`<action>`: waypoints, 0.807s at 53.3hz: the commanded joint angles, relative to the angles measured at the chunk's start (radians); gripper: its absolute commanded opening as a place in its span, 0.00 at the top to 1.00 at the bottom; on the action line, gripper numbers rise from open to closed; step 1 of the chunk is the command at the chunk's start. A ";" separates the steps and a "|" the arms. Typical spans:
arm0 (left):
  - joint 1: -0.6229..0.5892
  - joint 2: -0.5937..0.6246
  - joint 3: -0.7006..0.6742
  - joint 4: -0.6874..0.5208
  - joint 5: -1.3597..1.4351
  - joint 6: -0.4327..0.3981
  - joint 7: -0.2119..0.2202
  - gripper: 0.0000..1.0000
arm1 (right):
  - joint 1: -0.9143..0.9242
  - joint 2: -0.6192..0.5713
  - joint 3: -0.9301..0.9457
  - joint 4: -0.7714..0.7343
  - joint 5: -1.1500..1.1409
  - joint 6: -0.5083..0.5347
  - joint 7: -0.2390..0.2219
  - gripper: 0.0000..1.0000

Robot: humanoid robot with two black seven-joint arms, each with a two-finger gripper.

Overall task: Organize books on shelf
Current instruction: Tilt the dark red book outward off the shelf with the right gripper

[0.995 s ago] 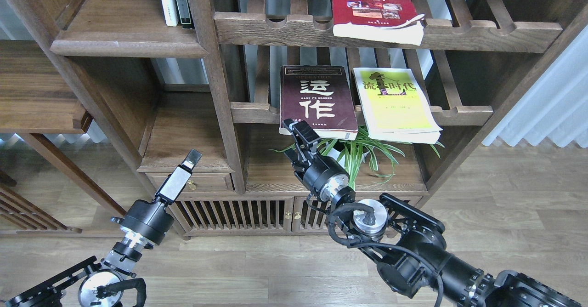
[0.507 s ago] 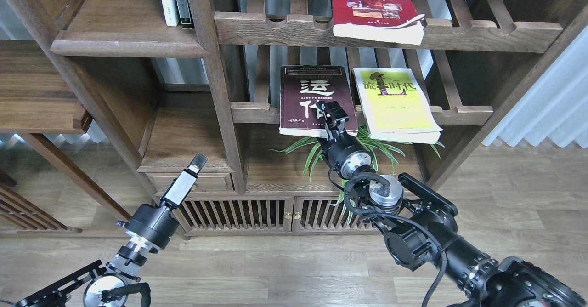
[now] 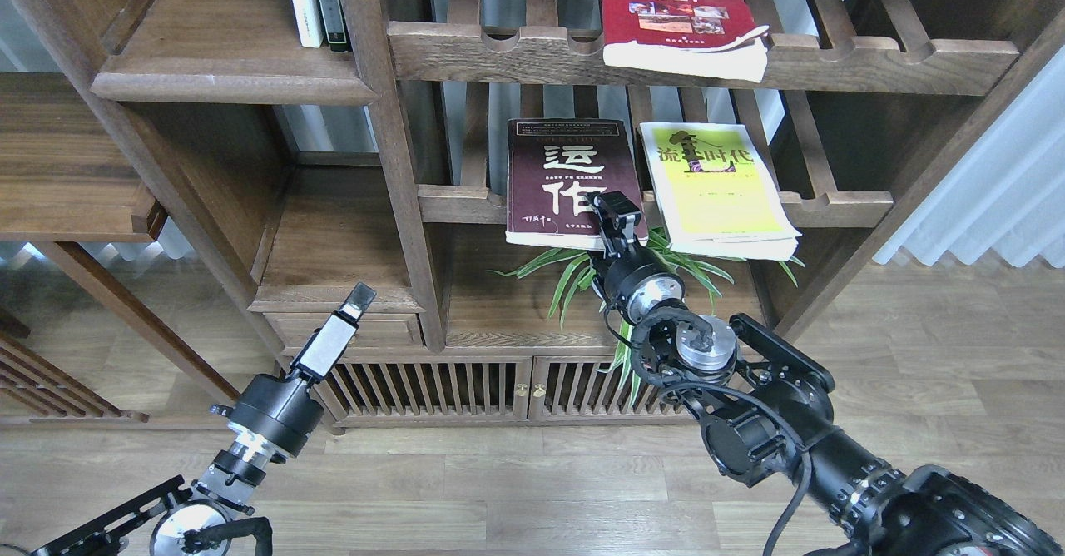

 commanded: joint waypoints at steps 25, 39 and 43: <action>0.028 -0.008 0.000 0.008 0.012 0.000 0.000 0.00 | -0.011 0.000 -0.007 -0.003 0.000 0.158 -0.003 0.94; 0.036 -0.028 -0.009 0.026 0.012 0.000 0.000 0.00 | -0.014 0.000 -0.009 -0.021 0.000 0.195 -0.002 0.96; 0.034 -0.049 -0.020 0.061 0.006 0.000 0.000 0.00 | -0.023 0.000 -0.009 -0.015 0.000 0.232 -0.003 0.96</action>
